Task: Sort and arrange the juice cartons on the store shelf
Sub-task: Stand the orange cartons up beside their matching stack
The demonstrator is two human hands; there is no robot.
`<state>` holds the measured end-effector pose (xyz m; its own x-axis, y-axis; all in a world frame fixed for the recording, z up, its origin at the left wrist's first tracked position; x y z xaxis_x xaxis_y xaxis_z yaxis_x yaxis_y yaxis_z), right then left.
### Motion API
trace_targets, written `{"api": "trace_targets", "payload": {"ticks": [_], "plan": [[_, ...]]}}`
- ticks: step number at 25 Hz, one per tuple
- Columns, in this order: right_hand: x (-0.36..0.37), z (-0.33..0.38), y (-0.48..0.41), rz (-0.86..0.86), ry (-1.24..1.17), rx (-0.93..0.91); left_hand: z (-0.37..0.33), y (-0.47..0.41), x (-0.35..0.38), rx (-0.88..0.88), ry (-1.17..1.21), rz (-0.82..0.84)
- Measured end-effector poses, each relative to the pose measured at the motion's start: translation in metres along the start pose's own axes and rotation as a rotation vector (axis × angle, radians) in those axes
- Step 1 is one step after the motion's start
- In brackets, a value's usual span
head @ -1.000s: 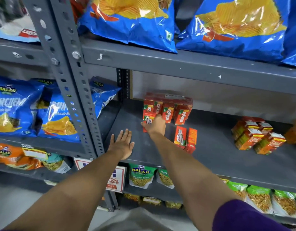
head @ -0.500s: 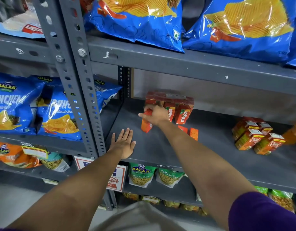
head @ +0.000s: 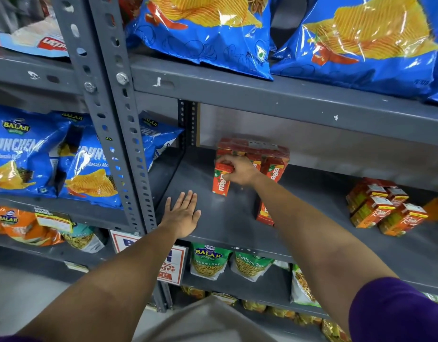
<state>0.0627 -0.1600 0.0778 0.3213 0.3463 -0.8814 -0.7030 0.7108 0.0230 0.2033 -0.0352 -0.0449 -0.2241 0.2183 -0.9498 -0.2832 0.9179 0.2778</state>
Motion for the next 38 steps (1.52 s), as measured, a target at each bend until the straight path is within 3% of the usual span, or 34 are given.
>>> {"api": "trace_targets", "payload": {"ticks": [5, 8, 10, 12, 19, 22, 25, 30, 34, 38], "plan": [[-0.023, -0.027, 0.026, 0.057, 0.01, 0.009, -0.008, 0.002, 0.001, -0.031, 0.006, -0.064], [-0.019, -0.068, 0.057, 0.475, 0.319, 0.082, -0.023, 0.002, 0.002, -0.073, 0.035, -0.112], [-0.01, -0.083, 0.067, 0.616, 0.58, 0.067, -0.034, 0.001, 0.001, -0.112, 0.077, -0.131], [-0.005, -0.079, 0.069, 0.667, 0.7, -0.032, -0.039, 0.001, 0.001, -0.147, 0.104, -0.151], [-0.006, -0.071, 0.073, 0.711, 0.715, -0.138, -0.038, 0.005, 0.001, -0.156, 0.112, -0.206], [-0.006, -0.067, 0.074, 0.562, 0.709, -0.206, -0.038, 0.005, 0.001, -0.157, 0.113, -0.219], [-0.007, -0.052, 0.069, 0.252, 0.712, -0.172, -0.038, 0.005, 0.001, -0.161, 0.119, -0.228], [-0.023, -0.042, 0.056, -0.344, 0.124, 0.331, -0.038, 0.006, 0.001, -0.166, 0.109, -0.228], [-0.015, -0.047, 0.059, -0.468, -0.043, 0.46, -0.037, 0.005, 0.0, -0.166, 0.091, -0.232], [-0.013, -0.053, 0.062, -0.464, -0.108, 0.482, -0.038, 0.005, 0.0, -0.166, 0.096, -0.235]]}}
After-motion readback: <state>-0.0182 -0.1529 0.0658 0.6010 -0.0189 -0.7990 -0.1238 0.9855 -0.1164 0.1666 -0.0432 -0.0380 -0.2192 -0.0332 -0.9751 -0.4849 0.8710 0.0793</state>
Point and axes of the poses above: each hand's wrist, its own y-axis away from the middle knuckle, its own x-axis out of the palm, z = x × y, the point moved 3 cm from there along -y, towards the middle knuckle, and after that the axes turned 7 degrees about -x, right-handed, at the moved point
